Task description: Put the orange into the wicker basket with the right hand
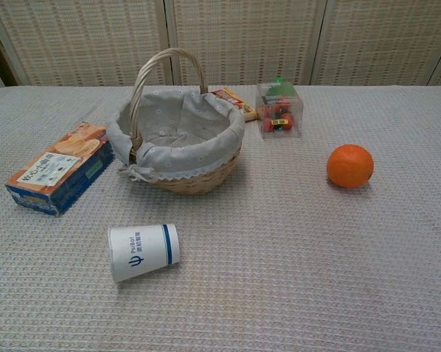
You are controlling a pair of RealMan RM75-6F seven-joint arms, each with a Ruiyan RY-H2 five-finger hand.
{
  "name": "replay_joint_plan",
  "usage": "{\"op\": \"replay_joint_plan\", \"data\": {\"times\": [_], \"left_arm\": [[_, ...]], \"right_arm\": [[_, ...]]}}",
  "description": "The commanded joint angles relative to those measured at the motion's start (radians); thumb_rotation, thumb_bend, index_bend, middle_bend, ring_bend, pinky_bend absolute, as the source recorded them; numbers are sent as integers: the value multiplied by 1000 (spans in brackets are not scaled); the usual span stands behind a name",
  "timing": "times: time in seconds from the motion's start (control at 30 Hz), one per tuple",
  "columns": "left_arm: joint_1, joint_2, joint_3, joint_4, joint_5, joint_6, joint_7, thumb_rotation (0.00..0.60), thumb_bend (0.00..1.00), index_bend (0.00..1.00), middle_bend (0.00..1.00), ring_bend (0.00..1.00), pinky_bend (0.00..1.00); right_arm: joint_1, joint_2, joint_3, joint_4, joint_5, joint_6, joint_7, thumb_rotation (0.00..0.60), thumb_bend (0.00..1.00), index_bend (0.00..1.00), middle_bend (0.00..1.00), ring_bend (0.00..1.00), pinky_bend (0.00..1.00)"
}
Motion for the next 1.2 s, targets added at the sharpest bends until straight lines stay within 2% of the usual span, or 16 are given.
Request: {"op": "replay_joint_plan", "data": {"times": [0.03, 0.23, 0.37, 0.63, 0.87, 1.07, 1.2], "left_arm": [[0, 0, 0, 0, 0, 0, 0, 600, 347, 0, 0, 0, 109], [1, 0, 0, -3, 1, 3, -2, 600, 348, 0, 0, 0, 109], [-1, 1, -2, -2, -8, -4, -7, 600, 347, 0, 0, 0, 109], [-3, 4, -1, -4, -8, -9, -14, 600, 348, 0, 0, 0, 109], [-3, 8, -1, -7, -14, -15, -21, 600, 349, 0, 0, 0, 109], [-3, 16, -1, -10, -30, -27, -33, 600, 348, 0, 0, 0, 109], [-3, 22, -2, -14, -39, -34, -39, 600, 348, 0, 0, 0, 109]], "right_arm": [[0, 0, 0, 0, 0, 0, 0, 600, 70, 0, 0, 0, 0], [6, 11, 6, -24, 19, -18, 5, 600, 67, 0, 0, 0, 0], [31, 21, 29, -66, 59, -58, -21, 600, 50, 0, 0, 0, 0], [169, -1, 127, -146, 296, -257, -188, 600, 41, 0, 0, 0, 0], [324, -136, 205, -135, 568, -349, -414, 600, 35, 0, 0, 0, 0], [440, -272, 229, -82, 740, -347, -568, 600, 35, 0, 0, 0, 2], [501, -352, 235, -26, 816, -335, -633, 600, 35, 0, 0, 0, 15]]}}
